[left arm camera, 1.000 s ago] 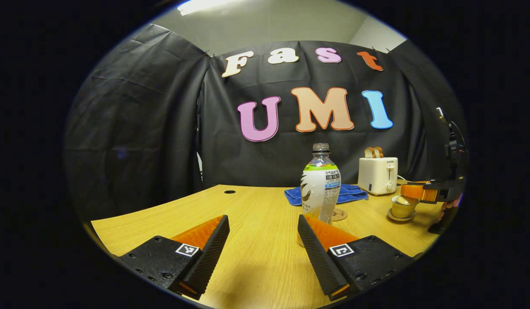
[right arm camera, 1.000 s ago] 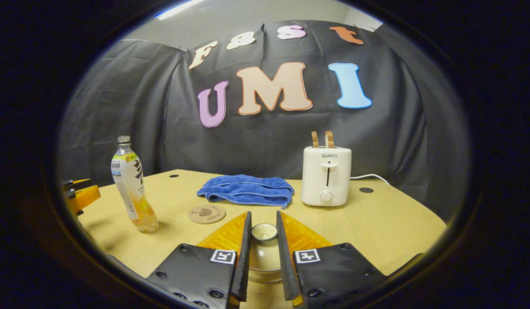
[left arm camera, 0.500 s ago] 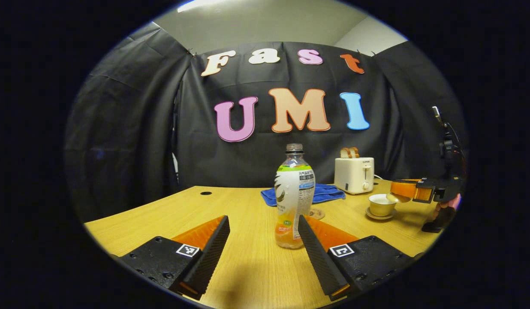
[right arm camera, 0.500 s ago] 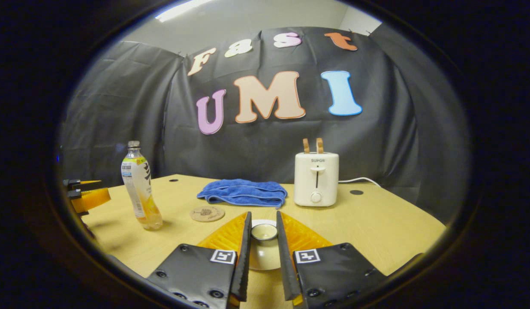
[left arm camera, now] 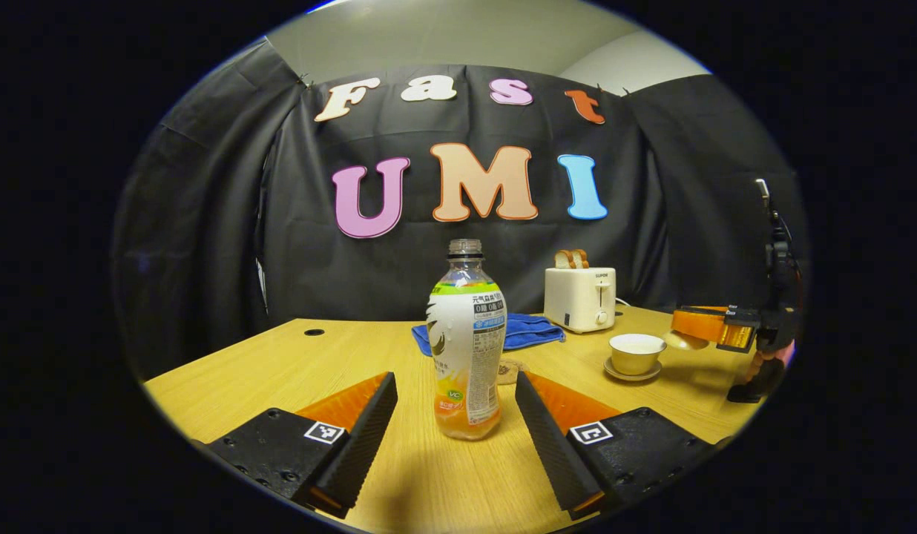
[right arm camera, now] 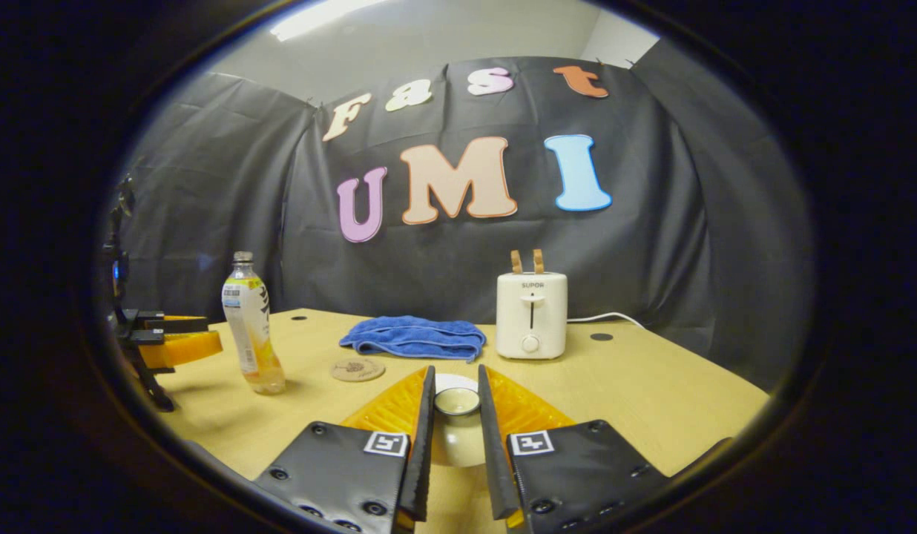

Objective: Open the teacup lid with one hand, grasp the water bottle and pour water into the teacup with the other hand; after pouring, place the water bottle on the coaster and then close the teacup lid.

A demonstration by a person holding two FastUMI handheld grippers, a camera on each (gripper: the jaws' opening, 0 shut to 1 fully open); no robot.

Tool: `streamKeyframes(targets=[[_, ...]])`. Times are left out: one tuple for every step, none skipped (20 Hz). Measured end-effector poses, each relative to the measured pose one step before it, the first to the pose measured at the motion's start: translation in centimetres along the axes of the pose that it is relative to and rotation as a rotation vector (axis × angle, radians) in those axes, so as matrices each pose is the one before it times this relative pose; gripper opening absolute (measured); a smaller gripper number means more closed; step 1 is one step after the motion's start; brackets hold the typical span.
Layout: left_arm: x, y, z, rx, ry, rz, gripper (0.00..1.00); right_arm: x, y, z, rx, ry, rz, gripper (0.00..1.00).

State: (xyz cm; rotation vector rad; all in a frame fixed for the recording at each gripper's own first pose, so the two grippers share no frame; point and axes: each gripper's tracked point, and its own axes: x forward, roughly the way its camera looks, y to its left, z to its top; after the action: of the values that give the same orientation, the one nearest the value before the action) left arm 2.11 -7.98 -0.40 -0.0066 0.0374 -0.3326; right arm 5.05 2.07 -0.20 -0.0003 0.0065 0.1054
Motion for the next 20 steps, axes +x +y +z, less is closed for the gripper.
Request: streamKeyframes(targets=[[0.418, -0.021, -0.127, -0.00229, 0.01298, 0.00164, 0.94, -0.291, -0.325, 0.006, 0.00009, 0.00003, -0.00569, 0.35], [0.533, -0.114, -0.272, -0.00261, 0.01607, -0.00323, 0.94, -0.285, -0.326, 0.057, -0.00045, -0.00198, -0.00739, 0.35], [0.579, -0.135, -0.21, -0.00361, 0.0165, -0.00543, 0.94, -0.256, -0.402, 0.055, 0.00063, -0.00024, -0.00866, 0.35], [0.416, -0.101, -0.177, -0.00341, 0.01492, -0.00004, 0.94, -0.259, -0.354, -0.036, -0.00048, 0.0, -0.00574, 0.35], [0.552, 0.059, -0.096, -0.00319, 0.01396, 0.0046, 0.94, -0.245, -0.249, 0.081, 0.00047, -0.00018, -0.00283, 0.35], [0.508, -0.072, -0.155, -0.00019, 0.01249, 0.00145, 0.94, -0.176, -0.317, -0.069, -0.00019, 0.0001, -0.00379, 0.35], [0.473, -0.162, -0.037, 0.00123, 0.00831, -0.00037, 0.94, -0.09, -0.37, 0.042, -0.00014, -0.00062, -0.00674, 0.35], [0.466, -0.164, -0.069, 0.00274, 0.00473, -0.00057, 0.94, -0.193, -0.257, 0.029, 0.00008, 0.00034, -0.00463, 0.35], [0.473, -0.153, 0.014, 0.00274, 0.00276, -0.0034, 0.94, -0.164, -0.203, 0.027, -0.0003, -0.00039, -0.00253, 0.35], [0.441, -0.062, 0.014, 0.00045, 0.00266, 0.00354, 0.94, -0.066, -0.233, -0.031, 0.0, -0.00028, -0.00436, 0.35], [0.358, 0.031, 0.164, -0.00006, -0.00239, 0.00519, 0.94, -0.122, -0.214, 0.051, -0.00003, -0.00079, -0.00625, 0.35], [0.345, -0.075, 0.046, 0.00061, -0.0021, 0.0014, 0.94, -0.064, -0.233, -0.051, -0.0001, 0.00035, -0.00306, 0.35], [0.392, -0.089, 0.091, 0.00121, -0.00083, 0.00226, 0.93, 0.018, -0.042, 0.041, 0.00014, 0.00037, -0.00109, 0.35], [0.426, -0.025, 0.041, 0.00205, -0.00046, 0.00209, 0.92, -0.04, -0.052, 0.007, -0.00022, -0.00011, -0.00107, 0.35], [0.293, -0.118, -0.042, 0.00272, 0.00328, -0.00243, 0.91, -0.056, -0.045, 0.048, -0.00027, -0.00007, -0.00197, 0.35], [0.376, -0.143, -0.094, 0.00301, 0.00428, -0.00104, 0.89, 0.011, -0.077, -0.046, 0.00017, -0.00008, -0.00223, 0.35], [0.226, -0.074, -0.046, 0.00219, 0.00589, -0.00296, 0.88, -0.056, -0.015, 0.02, -0.00017, -0.00021, -0.00121, 0.35], [0.021, -0.098, 0.002, 0.00116, 0.00425, -0.00508, 0.84, -0.033, 0.006, 0.01, -0.00012, -0.00028, -0.00044, 0.35], [0.206, -0.077, 0.097, 0.00079, 0.00016, -0.0013, 0.81, -0.067, -0.001, 0.03, 0.0, -0.00004, 0.00003, 0.35], [0.176, -0.006, -0.075, 0.00151, 0.00145, 0.00267, 0.75, 0.034, -0.003, -0.055, -0.00017, 0.00033, -0.00005, 0.35]])
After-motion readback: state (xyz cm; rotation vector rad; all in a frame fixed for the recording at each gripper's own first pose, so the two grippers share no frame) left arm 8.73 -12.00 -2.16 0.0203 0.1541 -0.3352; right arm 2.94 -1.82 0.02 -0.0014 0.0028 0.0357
